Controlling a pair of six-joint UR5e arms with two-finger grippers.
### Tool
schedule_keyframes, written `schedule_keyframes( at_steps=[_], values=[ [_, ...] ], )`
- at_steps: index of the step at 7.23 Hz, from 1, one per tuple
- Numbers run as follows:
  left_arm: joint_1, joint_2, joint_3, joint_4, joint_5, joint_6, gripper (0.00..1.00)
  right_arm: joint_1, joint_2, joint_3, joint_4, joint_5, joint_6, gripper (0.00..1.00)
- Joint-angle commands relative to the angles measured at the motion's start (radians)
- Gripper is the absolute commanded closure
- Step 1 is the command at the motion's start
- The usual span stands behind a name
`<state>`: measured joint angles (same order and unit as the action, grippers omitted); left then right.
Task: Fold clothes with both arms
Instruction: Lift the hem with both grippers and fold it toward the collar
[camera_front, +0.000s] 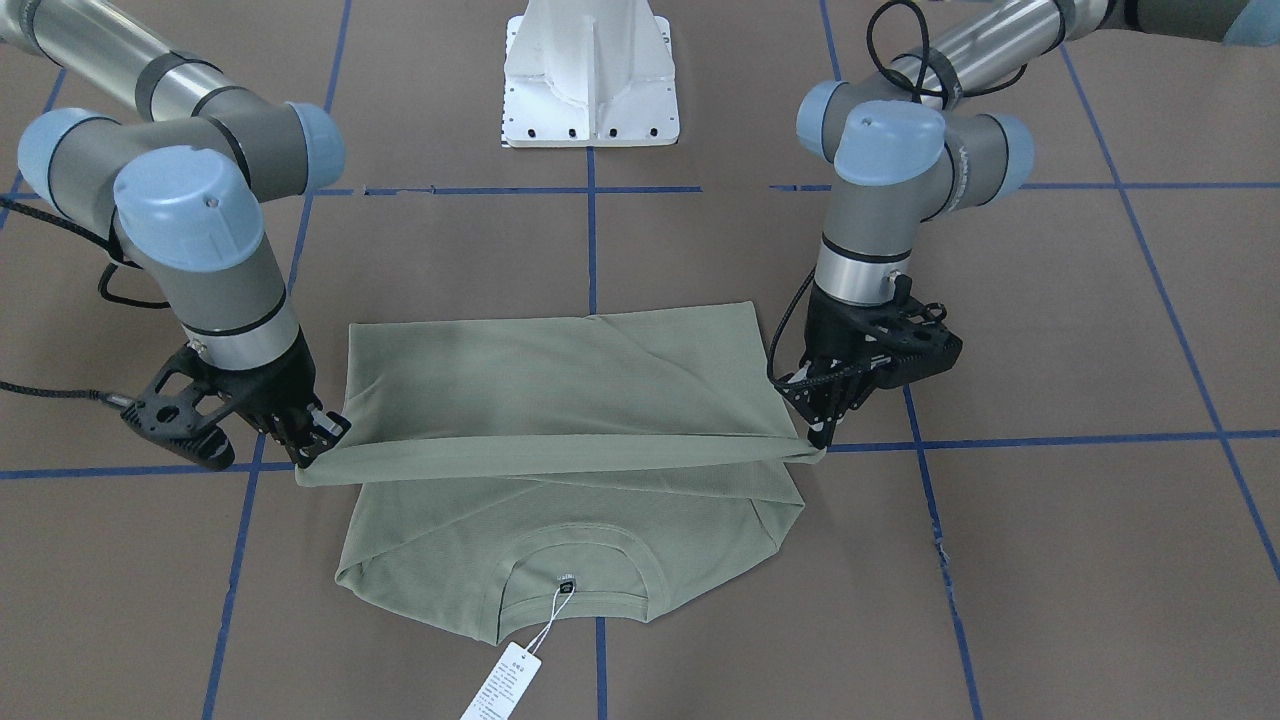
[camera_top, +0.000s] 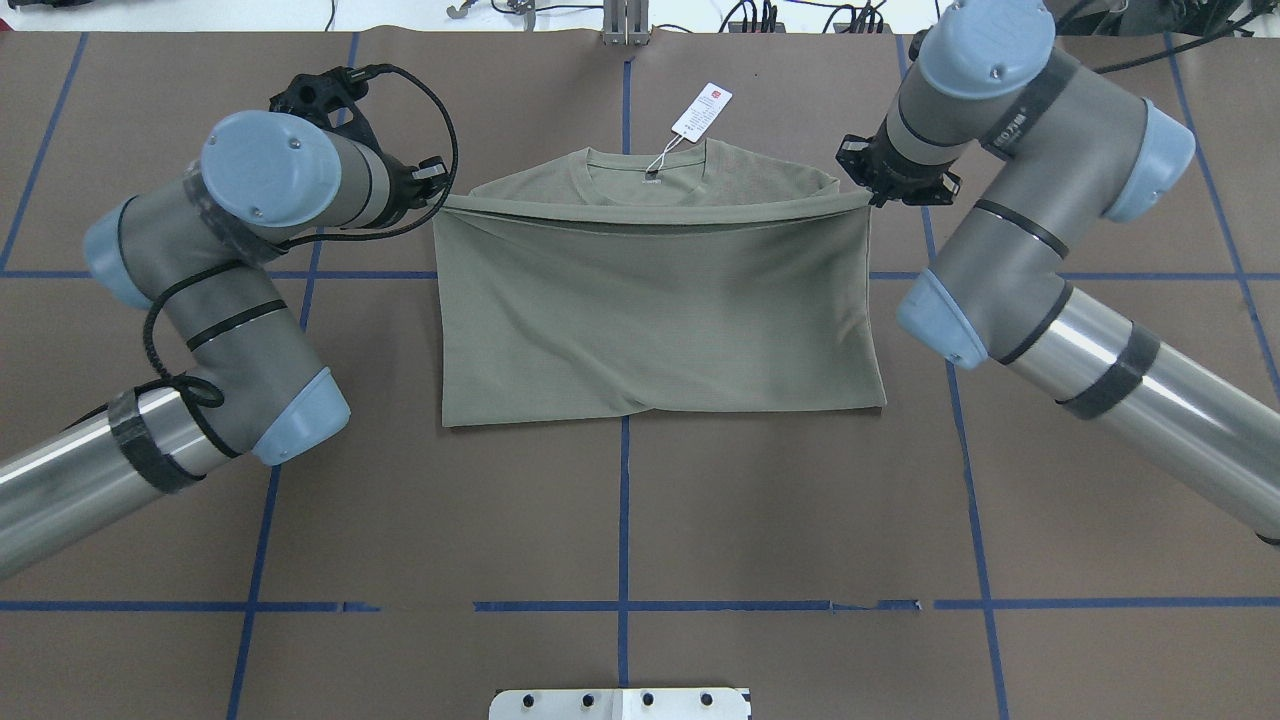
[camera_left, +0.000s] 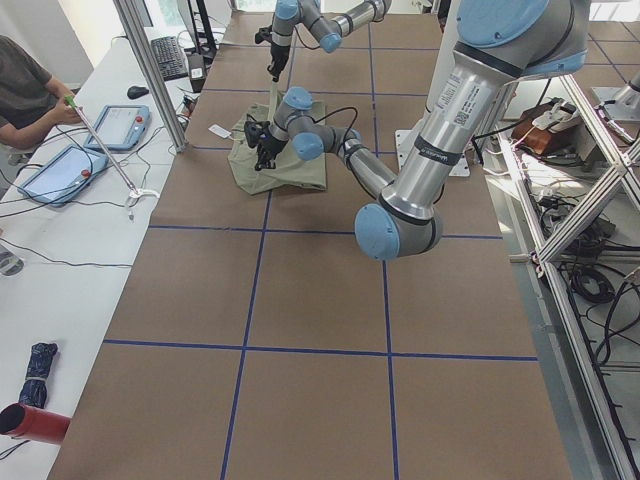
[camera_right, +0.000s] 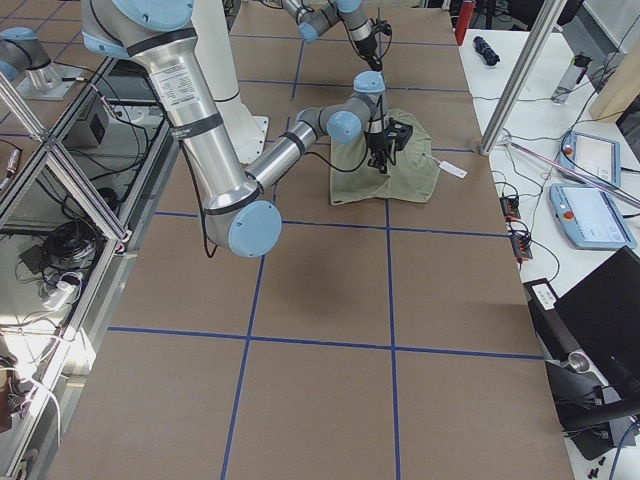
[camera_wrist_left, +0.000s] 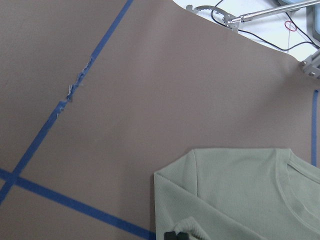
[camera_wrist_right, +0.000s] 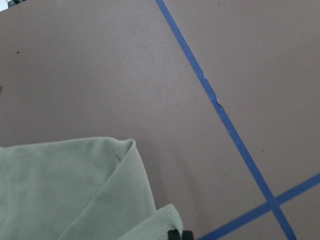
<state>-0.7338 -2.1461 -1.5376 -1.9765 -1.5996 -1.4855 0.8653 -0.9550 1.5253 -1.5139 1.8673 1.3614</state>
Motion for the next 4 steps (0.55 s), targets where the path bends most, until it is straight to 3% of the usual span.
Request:
schedule_keyframes(
  at_steps=[1,2,4],
  values=[
    [-0.007,-0.087,0.24,-0.161,0.068,0.004,1.0,0.012,0.116,-0.225,0.079,-0.004,-0.036,1.0],
    [-0.007,-0.09,0.282,-0.198,0.078,0.004,1.0,0.011,0.137,-0.308,0.165,-0.004,-0.035,1.0],
    [-0.007,-0.09,0.287,-0.211,0.079,0.005,0.49,0.011,0.16,-0.336,0.173,-0.004,-0.041,0.64]
  ],
)
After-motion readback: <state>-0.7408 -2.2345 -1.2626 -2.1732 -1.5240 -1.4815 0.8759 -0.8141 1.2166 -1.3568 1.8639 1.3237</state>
